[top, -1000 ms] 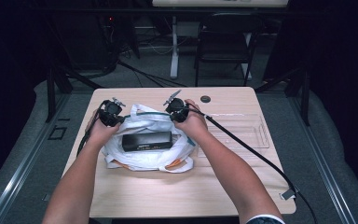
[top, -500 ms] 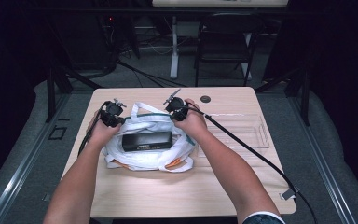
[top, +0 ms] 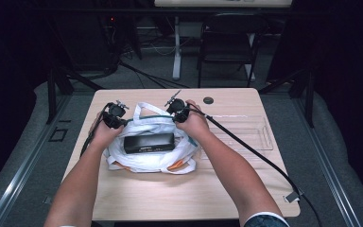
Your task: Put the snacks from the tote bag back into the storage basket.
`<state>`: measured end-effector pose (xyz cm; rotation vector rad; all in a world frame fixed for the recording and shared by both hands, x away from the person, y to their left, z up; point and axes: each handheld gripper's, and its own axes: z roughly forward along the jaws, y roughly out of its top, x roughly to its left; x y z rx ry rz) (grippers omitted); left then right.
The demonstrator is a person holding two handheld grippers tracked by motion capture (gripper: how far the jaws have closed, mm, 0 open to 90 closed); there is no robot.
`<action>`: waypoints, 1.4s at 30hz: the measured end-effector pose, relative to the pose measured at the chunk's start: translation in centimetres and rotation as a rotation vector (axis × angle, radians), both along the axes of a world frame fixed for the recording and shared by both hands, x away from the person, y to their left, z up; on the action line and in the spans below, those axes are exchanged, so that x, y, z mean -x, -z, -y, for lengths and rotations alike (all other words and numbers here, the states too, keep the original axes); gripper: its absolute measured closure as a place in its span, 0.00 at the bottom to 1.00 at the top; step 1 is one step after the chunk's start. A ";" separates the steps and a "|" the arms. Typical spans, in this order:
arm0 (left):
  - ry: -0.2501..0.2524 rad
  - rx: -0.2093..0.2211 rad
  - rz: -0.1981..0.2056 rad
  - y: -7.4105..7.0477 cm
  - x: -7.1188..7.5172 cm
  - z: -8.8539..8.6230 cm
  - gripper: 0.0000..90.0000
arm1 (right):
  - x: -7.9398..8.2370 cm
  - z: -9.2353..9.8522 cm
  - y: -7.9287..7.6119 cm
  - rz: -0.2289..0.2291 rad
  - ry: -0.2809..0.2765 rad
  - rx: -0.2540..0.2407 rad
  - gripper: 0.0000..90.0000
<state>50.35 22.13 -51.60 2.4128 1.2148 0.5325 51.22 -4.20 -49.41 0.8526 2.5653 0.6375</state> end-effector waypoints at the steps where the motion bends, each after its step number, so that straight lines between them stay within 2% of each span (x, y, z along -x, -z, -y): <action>1: 0.000 0.001 0.000 0.0 -0.1 0.0 0.97 | 0.0 0.0 0.1 0.003 0.006 -0.005 0.91; 6: 0.001 -0.005 -0.010 0.2 -0.2 0.1 0.97 | 0.0 -0.1 0.2 -0.002 0.015 -0.010 0.91; 11: 0.002 -0.013 -0.020 0.2 -0.2 0.2 0.97 | -0.1 -0.2 0.2 -0.011 0.011 0.012 0.91; 16: 0.007 -0.014 -0.009 0.0 0.0 0.3 0.94 | 0.1 -0.3 0.3 -0.007 0.014 0.017 0.91; 21: 0.030 0.004 0.007 -0.7 0.5 0.2 0.82 | 0.1 -0.3 0.3 -0.005 0.017 0.025 0.91; 26: 0.050 -0.008 0.013 -1.5 1.1 0.2 0.75 | 0.2 -0.3 0.3 0.004 0.016 0.032 0.91; 28: 0.060 -0.010 0.023 -2.0 1.4 0.1 0.74 | 0.2 -0.3 0.3 0.001 0.013 0.037 0.90; 29: 0.070 0.002 0.024 -2.2 1.6 0.1 0.74 | 0.3 -0.4 0.4 0.010 0.021 0.014 0.90; 30: 0.075 0.012 0.015 -2.4 1.8 0.1 0.74 | 0.2 -0.3 0.2 0.006 0.013 0.035 0.90; 33: 0.079 0.002 0.020 -2.9 2.3 0.0 0.74 | 0.5 -0.4 0.2 0.017 0.024 0.012 0.90; 36: 0.085 -0.001 0.030 -3.4 2.7 -0.2 0.74 | 0.6 -0.3 0.0 0.019 0.015 0.018 0.89; 42: 0.134 -0.012 0.057 -4.1 3.5 -0.4 0.74 | 0.9 -0.3 -0.4 0.027 0.017 -0.006 0.87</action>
